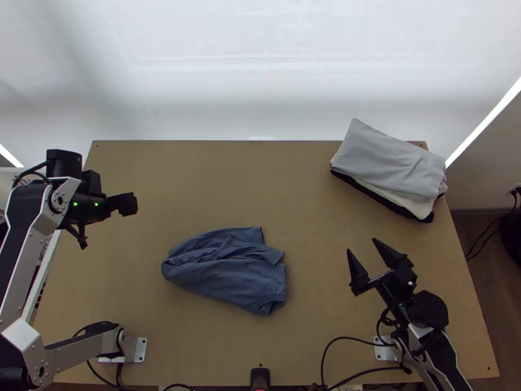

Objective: Fold the t-shirt

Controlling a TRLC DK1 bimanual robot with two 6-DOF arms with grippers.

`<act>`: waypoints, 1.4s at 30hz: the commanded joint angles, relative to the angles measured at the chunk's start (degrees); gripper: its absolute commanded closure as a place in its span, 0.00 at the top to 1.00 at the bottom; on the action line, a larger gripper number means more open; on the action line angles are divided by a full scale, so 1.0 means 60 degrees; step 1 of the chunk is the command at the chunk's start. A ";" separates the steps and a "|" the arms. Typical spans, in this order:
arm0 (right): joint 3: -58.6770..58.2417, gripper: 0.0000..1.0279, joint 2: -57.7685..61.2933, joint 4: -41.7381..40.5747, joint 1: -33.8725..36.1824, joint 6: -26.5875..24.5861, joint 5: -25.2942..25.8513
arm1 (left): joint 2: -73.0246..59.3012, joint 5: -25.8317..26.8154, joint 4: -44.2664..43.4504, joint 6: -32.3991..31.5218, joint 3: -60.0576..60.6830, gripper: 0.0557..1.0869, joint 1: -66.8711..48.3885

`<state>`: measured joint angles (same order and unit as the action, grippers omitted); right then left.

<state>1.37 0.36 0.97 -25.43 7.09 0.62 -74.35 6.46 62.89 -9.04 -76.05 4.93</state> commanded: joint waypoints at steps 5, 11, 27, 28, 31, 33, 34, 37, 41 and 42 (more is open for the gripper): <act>0.0944 0.96 0.0819 0.0365 -0.0420 -0.0040 -0.0206 | 0.0086 0.0183 -0.0433 -0.0442 -0.0362 0.94 -0.0865; 0.3171 0.96 0.4188 0.0966 -0.1328 0.0122 -0.0250 | 0.0497 0.0183 -0.0580 -0.0764 -0.0816 0.94 -0.1818; 0.7565 0.96 1.0853 0.4745 -0.2236 0.5058 -0.2960 | 0.0980 0.0169 -0.1459 -0.0266 0.0224 0.94 -0.1671; 0.7580 0.96 1.1029 0.4730 -0.2295 0.5410 -0.3180 | 0.1009 0.0169 -0.1503 -0.0252 0.0283 0.94 -0.1642; 0.7712 0.96 1.1556 0.4716 -0.2441 0.6025 -0.3517 | 0.1024 0.0169 -0.1532 -0.0193 0.0414 0.94 -0.1598; 0.7844 0.96 1.1966 0.4716 -0.2471 0.6303 -0.3605 | 0.1024 0.0169 -0.1561 -0.0164 0.0488 0.94 -0.1583; 0.7902 0.95 1.2201 0.4716 -0.2471 0.6479 -0.3795 | 0.1024 0.0169 -0.1561 -0.0134 0.0517 0.94 -0.1583; 0.8122 0.91 1.2801 0.4701 -0.2471 0.6669 -0.4044 | 0.1024 0.0169 -0.1649 -0.0120 0.0517 0.94 -0.1583; 0.8268 0.79 1.3460 0.4350 -0.2471 0.7050 -0.4733 | 0.0965 0.0169 -0.1693 -0.0002 0.0429 0.94 -0.1466; 0.8298 0.74 1.3622 0.4306 -0.2471 0.7124 -0.4791 | 0.0936 0.0169 -0.1693 0.0012 0.0400 0.94 -0.1437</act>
<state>49.84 79.42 27.68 -39.75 46.87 -26.57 -69.32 7.07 53.12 -10.00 -74.02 -4.36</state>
